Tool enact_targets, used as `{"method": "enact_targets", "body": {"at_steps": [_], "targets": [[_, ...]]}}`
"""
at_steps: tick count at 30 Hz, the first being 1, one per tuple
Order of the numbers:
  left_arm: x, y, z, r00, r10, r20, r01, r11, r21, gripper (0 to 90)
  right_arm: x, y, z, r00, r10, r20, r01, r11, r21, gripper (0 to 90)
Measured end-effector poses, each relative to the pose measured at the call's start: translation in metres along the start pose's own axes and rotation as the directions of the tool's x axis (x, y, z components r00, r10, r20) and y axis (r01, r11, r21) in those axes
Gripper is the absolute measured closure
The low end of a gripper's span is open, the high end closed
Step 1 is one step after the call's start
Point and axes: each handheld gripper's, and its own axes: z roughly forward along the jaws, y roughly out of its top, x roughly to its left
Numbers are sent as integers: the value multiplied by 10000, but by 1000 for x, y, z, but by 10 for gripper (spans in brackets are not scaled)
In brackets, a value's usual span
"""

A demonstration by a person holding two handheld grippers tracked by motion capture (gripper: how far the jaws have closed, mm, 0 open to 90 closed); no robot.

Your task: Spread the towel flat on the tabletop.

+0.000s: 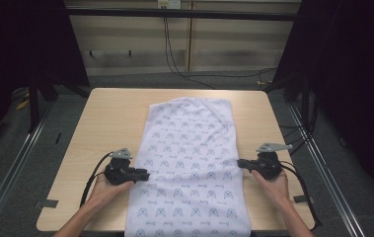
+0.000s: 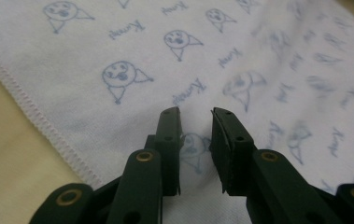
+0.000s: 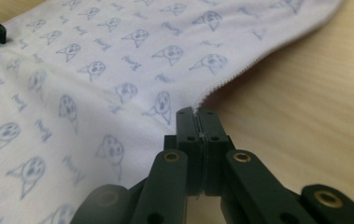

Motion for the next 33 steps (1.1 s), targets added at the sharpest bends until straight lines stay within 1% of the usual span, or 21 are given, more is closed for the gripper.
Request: {"method": "enact_targets", "body": {"at_steps": [1,2,4,5,6,8,9,11,13,14,17,18,20,21,23,26,28,30,31,32,33], "targets": [[0,0,0,10000,0,0,0,10000,0,715,0,0,0,10000,0,0,0,10000,0,889],[-7,-4,-1,9995,68,311,-71,9999,106,715,0,-5,-6,10000,87,-43,-87,9999,69,888],[-21,-9,-2,9974,341,639,-363,9988,335,669,6,-18,-14,10000,45,-62,-43,9993,376,888],[-33,-12,-2,9942,471,962,-529,9968,591,642,9,-24,-17,9999,21,-106,-15,9986,529,887],[-33,-12,-2,9942,471,962,-529,9968,591,633,9,-24,-17,9999,21,-106,-15,9986,529,887],[-41,-17,-3,9884,431,1454,-558,9949,843,634,23,-36,-29,9997,-80,-242,100,9966,813,882],[-45,-20,-4,9835,502,1738,-680,9929,977,645,27,-39,-35,9996,-39,-291,64,9964,845,881],[-50,-24,-7,9810,614,1839,-813,9914,1030,683,33,-49,-46,9991,10,-414,27,9961,879,865],[-51,-25,-11,9823,667,1752,-837,9923,912,704,38,-58,-54,9995,-57,-325,89,9947,1020,820],[-50,-23,-12,9848,695,1590,-828,9935,783,720,39,-60,-56,9997,-37,-245,60,9954,961,792],[-38,-12,-14,9917,598,1140,-628,9978,228,754,36,-58,-60,10000,34,-65,-30,9981,607,738],[-33,-8,-14,9932,603,1000,-618,9980,115,765,33,-55,-59,9999,110,16,-111,9988,475,703],[-23,1,-9,9962,631,608,-630,9980,-51,775,28,-50,-57,9994,139,318,-146,9997,220,684],[-18,5,-5,9973,606,422,-606,9982,-21,775,26,-47,-56,9995,138,285,-142,9998,157,683],[-6,13,2,9985,547,-50,-547,9985,-24,783,22,-42,-51,9995,1,324,-1,10000,10,689],[8,23,8,9991,231,-366,-241,9993,-280,785,18,-31,-42,9998,-82,167,85,9998,-201,727],[14,28,11,9975,248,-663,-277,9987,-435,779,15,-24,-34,9999,-61,87,63,9997,-238,728],[20,33,15,9965,201,-807,-225,9993,-299,755,12,-17,-24,10000,-70,-28,70,9997,-230,723],[22,34,17,9956,159,-920,-197,9990,-409,744,10,-13,-20,9999,-96,-55,95,9997,-209,704],[26,35,18,9962,-3,-868,-32,9992,-393,729,9,-10,-15,9999,-71,-140,68,9997,-237,682],[28,36,20,9963,14,-860,-35,9997,-241,708,6,-7,-11,9999,-75,-126,72,9997,-232,654]]}}
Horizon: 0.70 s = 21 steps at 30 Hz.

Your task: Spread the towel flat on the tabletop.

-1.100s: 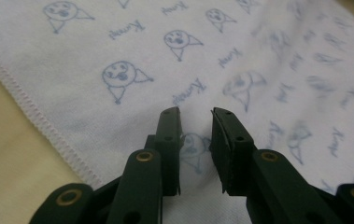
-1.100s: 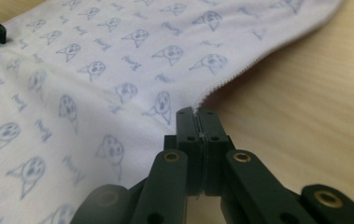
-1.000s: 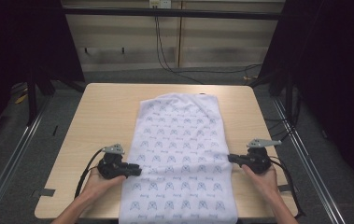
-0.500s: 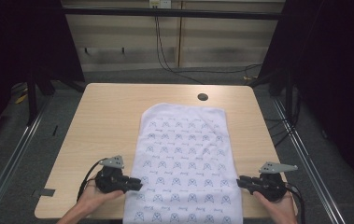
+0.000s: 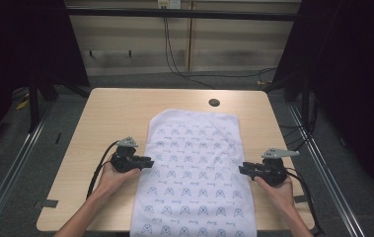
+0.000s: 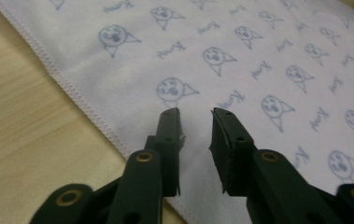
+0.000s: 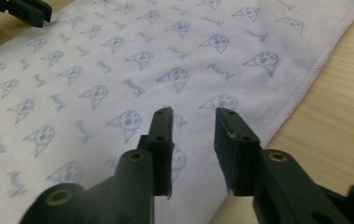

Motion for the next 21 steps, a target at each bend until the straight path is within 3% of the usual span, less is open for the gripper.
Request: {"method": "enact_targets", "body": {"at_steps": [5,11,13,16,18,21], "targets": [[-5,-9,-4,9987,482,-192,-480,9988,131,808,-5,6,17,10000,-10,88,8,9997,244,586],[-20,-24,-18,9989,456,78,-459,9980,432,825,0,3,18,9995,-324,50,322,9991,283,579],[-21,-27,-21,9990,405,191,-413,9982,437,805,2,-2,23,9994,-264,-238,276,9984,503,618],[-20,-26,-20,9989,438,187,-445,9983,373,765,5,-6,32,9991,-398,-157,411,9951,897,648],[-20,-24,-17,9977,578,-345,-573,9982,156,664,6,-7,33,9988,-484,-6,483,9943,951,678],[-17,-21,-13,9980,459,-432,-461,9989,-41,634,6,-10,31,9983,-586,47,579,9943,895,716]]}}
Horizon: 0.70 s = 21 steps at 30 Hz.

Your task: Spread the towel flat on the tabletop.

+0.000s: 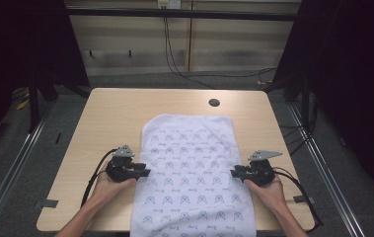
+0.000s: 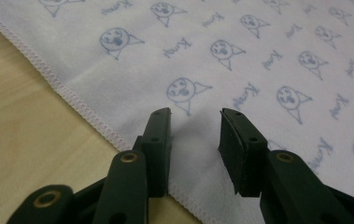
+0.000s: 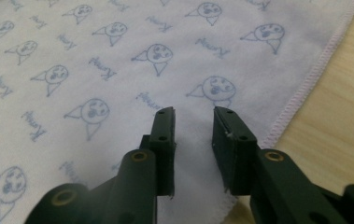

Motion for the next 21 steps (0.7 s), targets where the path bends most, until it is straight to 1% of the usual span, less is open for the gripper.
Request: {"method": "enact_targets", "body": {"at_steps": [1,2,3,4,5,6,7,8,9,10,11,12,14,15,16,17,18,20,21], "targets": [[-1,1,1,9999,101,-55,-101,9999,44,626,1,-1,-2,10000,68,42,-69,10000,58,742],[-3,0,1,9996,256,-148,-255,9997,51,658,3,-4,-4,9999,-104,137,103,9999,73,767],[-5,1,1,9989,372,-282,-369,9992,135,695,3,-5,-6,9999,-31,128,30,10000,85,781],[-6,0,1,9990,373,-235,-368,9991,211,748,4,-7,-8,9999,106,75,-107,9999,127,819],[-8,-1,0,9994,333,-64,-332,9992,240,772,5,-9,-11,9999,105,88,-106,9997,197,836],[-8,-2,-1,9992,387,-48,-385,9989,283,816,7,-11,-13,10000,-15,95,13,9997,243,839],[-10,-3,-2,9994,331,40,-332,9990,309,855,9,-13,-15,9999,-41,113,38,9996,267,849],[-10,-4,-2,9996,258,124,-262,9991,323,870,11,-15,-17,9999,-32,166,28,9996,276,853],[-12,-6,-3,9996,216,195,-222,9993,311,881,13,-15,-18,9997,-9,239,2,9995,309,855],[-13,-6,-3,9993,264,256,-272,9991,337,886,15,-17,-19,9997,-35,255,27,9995,312,877],[-17,-8,-4,9990,122,430,-138,9992,387,888,17,-17,-20,9994,-167,299,156,9993,353,883],[-18,-9,-4,9983,87,579,-110,9992,396,891,21,-19,-22,9993,-225,309,213,9990,393,885],[-22,-11,-7,9974,179,694,-214,9985,504,891,22,-21,-24,9994,-186,302,174,9990,404,884],[-25,-13,-8,9974,165,701,-204,9983,544,891,24,-22,-25,9994,-206,268,193,9986,502,884],[-28,-15,-10,9970,171,751,-213,9982,554,891,26,-23,-27,9996,-186,229,174,9986,491,884],[-30,-16,-12,9966,225,797,-277,9976,640,891,28,-25,-29,9995,-236,214,223,9982,552,884],[-31,-18,-13,9957,253,891,-310,9975,628,890,30,-26,-30,9997,-203,126,195,9980,602,884],[-34,-22,-16,9947,198,1005,-259,9979,600,885,33,-29,-34,9999,-100,42,97,9976,685,881],[-34,-24,-17,9938,109,1110,-174,9982,581,878,33,-29,-35,10000,-74,-38,77,9970,773,877]]}}
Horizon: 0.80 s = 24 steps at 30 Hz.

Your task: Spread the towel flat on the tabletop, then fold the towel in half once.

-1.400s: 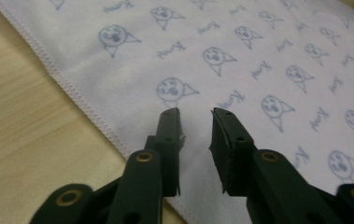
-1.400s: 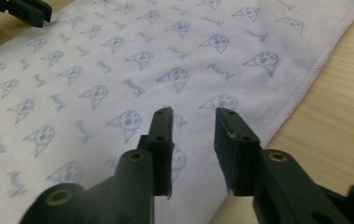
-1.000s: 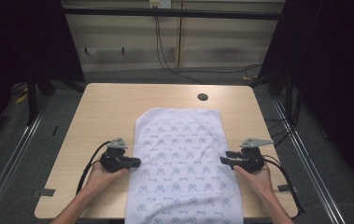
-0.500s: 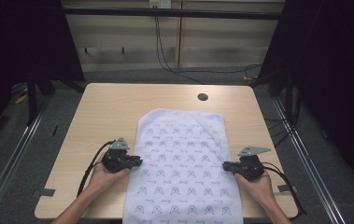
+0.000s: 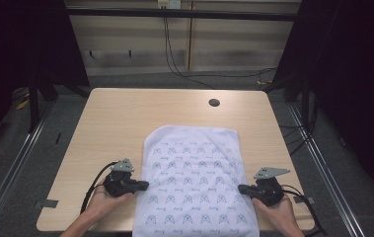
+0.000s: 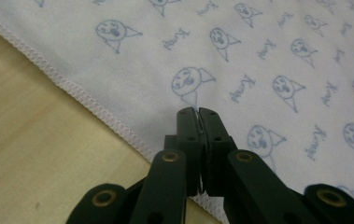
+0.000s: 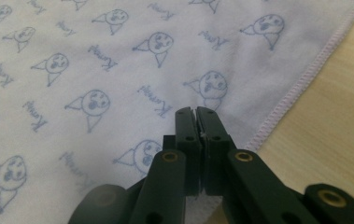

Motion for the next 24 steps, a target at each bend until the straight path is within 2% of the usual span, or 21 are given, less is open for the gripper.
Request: {"method": "enact_targets", "body": {"at_steps": [1,2,4,7,8,11,15,18,19,22,23,24], "targets": [[0,-1,-1,9999,-70,86,70,10000,36,854,1,0,-1,9999,101,-48,-101,9999,72,845],[-1,-1,-2,9997,-161,183,160,9999,30,808,1,0,-2,9999,39,-133,-38,10000,76,765],[-1,1,-5,10000,-78,29,78,9999,-77,688,1,-1,-6,9999,69,-87,-71,9995,-319,667],[4,4,-10,9998,-196,-102,190,9980,-598,650,-5,-3,-15,9992,397,25,-392,9943,-987,584],[6,5,-12,9996,-278,12,278,9962,-826,643,-8,-4,-19,9986,525,59,-514,9914,-1202,581],[12,10,-13,9991,-341,-267,313,9944,-1010,630,-11,-10,-33,9960,862,225,-806,9797,-1833,575],[22,16,-13,9970,-583,-517,521,9921,-1140,603,-2,-18,-43,9909,1335,181,-1264,9679,-2170,576],[26,18,-13,9962,-693,-533,623,9903,-1238,602,6,-17,-43,9928,1165,277,-1076,9697,-2192,579],[28,20,-13,9961,-676,-558,605,9909,-1199,602,12,-11,-40,9947,1023,143,-964,9690,-2274,580],[32,25,-12,9957,-648,-664,555,9896,-1329,602,11,2,-28,9960,884,150,-828,9708,-2250,590],[34,26,-11,9953,-668,-703,567,9888,-1380,609,9,9,-21,9973,688,265,-618,9757,-2100,595],[37,29,-9,9952,-677,-708,588,9909,-1209,614,7,13,-17,9977,625,246,-565,9789,-1965,604]]}}
